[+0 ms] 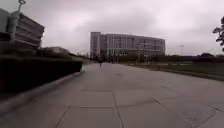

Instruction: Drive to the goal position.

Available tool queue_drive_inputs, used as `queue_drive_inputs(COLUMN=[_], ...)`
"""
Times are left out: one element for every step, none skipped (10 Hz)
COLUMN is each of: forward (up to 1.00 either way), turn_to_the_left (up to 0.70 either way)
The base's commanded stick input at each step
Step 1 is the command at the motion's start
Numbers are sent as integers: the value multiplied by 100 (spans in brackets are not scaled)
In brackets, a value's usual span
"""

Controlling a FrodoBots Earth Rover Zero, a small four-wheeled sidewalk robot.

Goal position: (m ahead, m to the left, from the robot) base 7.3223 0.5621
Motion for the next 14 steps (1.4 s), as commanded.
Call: queue_drive_inputs(forward=[70, 70, 70, 70, 70, 70, 70, 70, 70, 70, 70, 70, 70, 70], turn_to_the_left=[0, 0, 0, 0, 0, 0, 0, 0, 0, 0, 0, 0, 0, 0])
